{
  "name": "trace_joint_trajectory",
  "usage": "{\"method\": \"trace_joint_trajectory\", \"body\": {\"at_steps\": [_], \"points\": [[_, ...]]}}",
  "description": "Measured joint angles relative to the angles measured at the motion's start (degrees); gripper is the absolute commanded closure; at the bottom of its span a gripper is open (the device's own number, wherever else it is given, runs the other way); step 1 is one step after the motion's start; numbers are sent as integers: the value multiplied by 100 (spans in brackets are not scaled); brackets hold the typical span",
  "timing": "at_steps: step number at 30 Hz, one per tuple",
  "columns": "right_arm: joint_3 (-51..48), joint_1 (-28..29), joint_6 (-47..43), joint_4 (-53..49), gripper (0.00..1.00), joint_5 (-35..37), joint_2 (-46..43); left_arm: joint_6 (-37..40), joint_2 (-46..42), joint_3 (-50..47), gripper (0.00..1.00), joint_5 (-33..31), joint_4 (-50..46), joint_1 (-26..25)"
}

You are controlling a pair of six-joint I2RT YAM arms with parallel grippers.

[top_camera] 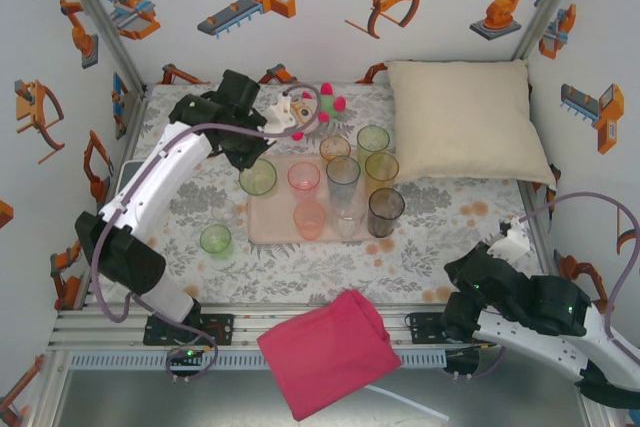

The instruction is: Place the glasses into the tray

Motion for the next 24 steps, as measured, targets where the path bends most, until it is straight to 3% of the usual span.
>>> {"method": "trace_joint_trajectory", "body": {"at_steps": [9,24], "points": [[15,0,83,-101,81,2,0,-533,1189,1266,95,-201,232,345],[90,0,256,-162,81,7,31,-1344,2590,2463,96,-260,308,380]]}}
